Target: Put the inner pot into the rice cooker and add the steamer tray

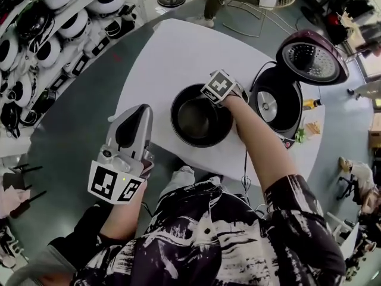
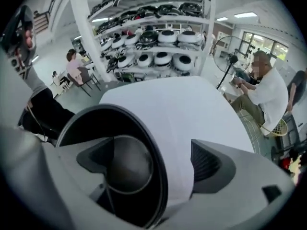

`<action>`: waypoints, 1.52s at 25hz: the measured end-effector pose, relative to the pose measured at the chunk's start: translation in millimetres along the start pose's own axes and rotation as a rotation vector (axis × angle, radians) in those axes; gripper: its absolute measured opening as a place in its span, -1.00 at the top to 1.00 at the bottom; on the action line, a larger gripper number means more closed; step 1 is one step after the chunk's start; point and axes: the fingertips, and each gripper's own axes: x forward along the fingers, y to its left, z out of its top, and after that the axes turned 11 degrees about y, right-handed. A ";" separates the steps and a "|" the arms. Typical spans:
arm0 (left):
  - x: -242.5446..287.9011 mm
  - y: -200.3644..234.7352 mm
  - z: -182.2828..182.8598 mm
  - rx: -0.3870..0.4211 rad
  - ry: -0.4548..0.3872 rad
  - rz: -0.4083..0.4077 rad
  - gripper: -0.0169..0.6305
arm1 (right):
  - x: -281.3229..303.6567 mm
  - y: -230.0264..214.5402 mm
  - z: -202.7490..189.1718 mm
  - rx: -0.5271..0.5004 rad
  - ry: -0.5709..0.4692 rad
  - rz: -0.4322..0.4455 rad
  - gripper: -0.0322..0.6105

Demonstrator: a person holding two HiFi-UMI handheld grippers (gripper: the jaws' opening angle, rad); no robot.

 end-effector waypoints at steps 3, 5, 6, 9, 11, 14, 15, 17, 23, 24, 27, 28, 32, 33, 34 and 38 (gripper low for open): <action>-11.7 15.7 -5.7 -0.010 0.003 0.041 0.93 | 23.8 -1.4 -11.2 -0.039 0.093 0.025 -0.58; -16.6 22.2 -8.4 -0.014 0.004 0.059 0.93 | 34.5 -2.1 -16.7 -0.064 0.132 0.033 -0.41; -18.3 24.9 -9.2 -0.016 0.005 0.067 0.93 | 38.0 -2.5 -18.5 -0.073 0.147 0.036 -0.14; -19.8 30.3 -10.6 -0.021 0.005 0.080 0.93 | 47.9 -1.3 -24.9 -0.109 0.199 0.051 0.43; -18.9 32.1 -11.9 -0.022 0.006 0.083 0.93 | 54.3 -2.7 -28.5 -0.150 0.231 0.021 0.74; -16.9 31.6 -12.1 -0.023 0.006 0.083 0.93 | 58.0 -5.9 -29.3 -0.251 0.272 -0.048 0.89; -16.1 30.6 -11.5 -0.022 0.004 0.082 0.93 | 57.5 -5.8 -29.4 -0.269 0.282 -0.052 0.89; -14.3 28.7 -9.9 -0.020 0.000 0.077 0.93 | 53.2 -4.4 -30.5 -0.245 0.280 -0.035 0.90; -3.0 16.9 -5.0 -0.018 0.000 0.035 0.93 | 33.1 0.3 -25.5 -0.142 0.183 0.022 0.91; -0.1 13.4 -3.5 -0.016 -0.002 0.024 0.93 | 27.5 -0.3 -22.4 -0.114 0.157 0.027 0.90; 10.7 0.1 2.9 -0.005 -0.009 -0.023 0.93 | 5.7 -6.9 -10.4 -0.015 0.079 0.039 0.90; 14.2 -5.7 5.6 -0.002 -0.013 -0.040 0.93 | -3.4 -8.6 -5.7 0.015 0.054 0.053 0.90; 29.7 -39.7 20.1 0.021 -0.038 -0.126 0.93 | -54.6 -16.6 9.8 0.130 -0.049 0.110 0.90; 34.5 -51.1 24.1 0.030 -0.046 -0.155 0.93 | -71.0 -20.8 9.9 0.161 -0.074 0.116 0.90; 39.2 -63.2 28.2 0.039 -0.055 -0.186 0.93 | -88.6 -25.3 8.0 0.190 -0.098 0.122 0.90; 57.2 -112.3 44.6 0.055 -0.083 -0.318 0.93 | -164.6 -48.8 -18.4 0.306 -0.184 0.126 0.90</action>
